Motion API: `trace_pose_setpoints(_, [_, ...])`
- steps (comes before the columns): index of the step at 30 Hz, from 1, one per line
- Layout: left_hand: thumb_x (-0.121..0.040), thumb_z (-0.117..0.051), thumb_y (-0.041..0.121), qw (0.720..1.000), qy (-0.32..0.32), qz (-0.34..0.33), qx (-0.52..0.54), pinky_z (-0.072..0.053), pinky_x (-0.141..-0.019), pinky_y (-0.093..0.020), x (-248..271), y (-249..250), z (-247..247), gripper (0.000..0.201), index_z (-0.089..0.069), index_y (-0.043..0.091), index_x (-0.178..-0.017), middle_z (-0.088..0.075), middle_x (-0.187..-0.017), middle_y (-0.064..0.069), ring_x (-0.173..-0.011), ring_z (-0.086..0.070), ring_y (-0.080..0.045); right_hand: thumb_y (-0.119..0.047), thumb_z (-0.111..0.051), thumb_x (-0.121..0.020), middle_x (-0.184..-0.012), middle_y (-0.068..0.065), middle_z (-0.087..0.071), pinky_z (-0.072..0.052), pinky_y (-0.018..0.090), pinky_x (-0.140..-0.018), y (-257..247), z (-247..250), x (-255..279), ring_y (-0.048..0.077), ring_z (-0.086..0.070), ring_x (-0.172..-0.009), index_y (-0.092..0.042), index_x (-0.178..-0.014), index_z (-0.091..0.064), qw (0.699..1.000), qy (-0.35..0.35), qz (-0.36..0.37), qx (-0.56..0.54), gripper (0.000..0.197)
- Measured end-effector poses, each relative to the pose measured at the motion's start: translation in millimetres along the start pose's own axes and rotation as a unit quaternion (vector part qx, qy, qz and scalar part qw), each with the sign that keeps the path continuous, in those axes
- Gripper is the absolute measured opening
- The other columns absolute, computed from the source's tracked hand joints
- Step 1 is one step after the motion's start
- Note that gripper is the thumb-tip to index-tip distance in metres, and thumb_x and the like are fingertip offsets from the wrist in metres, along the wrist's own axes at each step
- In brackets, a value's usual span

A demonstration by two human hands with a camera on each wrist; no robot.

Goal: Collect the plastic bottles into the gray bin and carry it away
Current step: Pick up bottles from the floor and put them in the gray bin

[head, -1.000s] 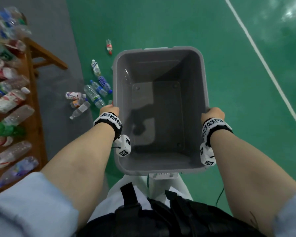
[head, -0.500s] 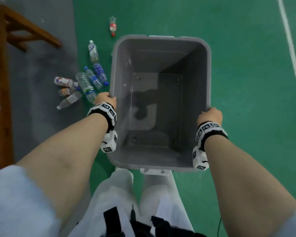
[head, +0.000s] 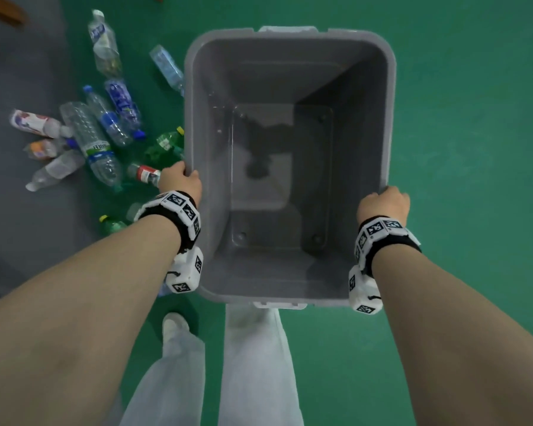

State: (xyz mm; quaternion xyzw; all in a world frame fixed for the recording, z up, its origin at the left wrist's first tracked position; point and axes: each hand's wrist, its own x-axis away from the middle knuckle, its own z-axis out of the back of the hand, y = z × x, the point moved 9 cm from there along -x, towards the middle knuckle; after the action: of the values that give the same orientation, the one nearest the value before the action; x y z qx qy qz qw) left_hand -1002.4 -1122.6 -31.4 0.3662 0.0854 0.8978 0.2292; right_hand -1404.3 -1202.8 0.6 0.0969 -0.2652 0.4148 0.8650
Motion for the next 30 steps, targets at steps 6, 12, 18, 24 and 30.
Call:
trace_pose_setpoints(6, [-0.089,-0.046,0.010,1.000,-0.024,0.005,0.013,-0.045,-0.077,-0.035,-57,3,-63,0.023,-0.060,0.000,-0.104,-0.063,-0.107,-0.019,-0.095,-0.060,-0.035,-0.010,-0.042,-0.097,-0.130,0.020,-0.049,-0.041,0.035,-0.094,-6,-54,-68,0.033,-0.050,-0.118,0.002,-0.125,-0.056,1.000,-0.010,-0.014,0.007,0.034])
trace_pose_setpoints(12, [-0.087,-0.046,0.010,0.998,-0.030,0.007,0.058,-0.045,-0.077,-0.030,-94,-4,-108,0.032,-0.058,0.003,-0.115,-0.061,-0.115,-0.017,-0.095,-0.061,-0.030,-0.007,-0.044,-0.094,-0.129,0.020,-0.054,-0.041,0.037,-0.097,-6,-105,-119,0.035,-0.052,-0.118,-0.001,-0.125,-0.058,0.999,-0.038,-0.019,0.011,0.034])
trace_pose_setpoints(18, [-0.084,-0.045,0.015,0.992,-0.070,0.020,0.104,-0.051,-0.085,-0.040,-106,-5,-141,0.038,-0.055,0.005,-0.119,-0.061,-0.116,-0.020,-0.093,-0.061,-0.029,-0.006,-0.040,-0.088,-0.134,0.020,-0.051,-0.041,0.038,-0.098,-2,-135,-145,0.037,-0.052,-0.119,-0.002,-0.131,-0.053,0.997,-0.066,-0.026,0.013,0.046])
trace_pose_setpoints(24, [-0.085,-0.049,0.007,0.984,-0.105,0.041,0.137,-0.051,-0.089,-0.032,-110,-26,-153,0.043,-0.054,0.010,-0.128,-0.063,-0.118,-0.010,-0.101,-0.062,-0.024,-0.016,-0.049,-0.086,-0.139,0.020,-0.037,-0.037,0.042,-0.100,4,-157,-126,0.039,-0.045,-0.123,0.001,-0.136,-0.039,0.995,-0.088,-0.046,0.027,0.054])
trace_pose_setpoints(30, [-0.092,-0.049,0.007,0.976,-0.137,0.053,0.161,-0.035,-0.110,-0.029,-99,-32,-159,0.059,-0.031,0.017,-0.148,-0.042,-0.146,-0.001,-0.131,-0.044,-0.017,-0.014,-0.052,-0.086,-0.150,0.017,-0.022,-0.029,0.039,-0.110,-7,-168,-94,0.035,-0.033,-0.134,-0.010,-0.148,-0.028,0.999,-0.046,0.001,0.029,0.066])
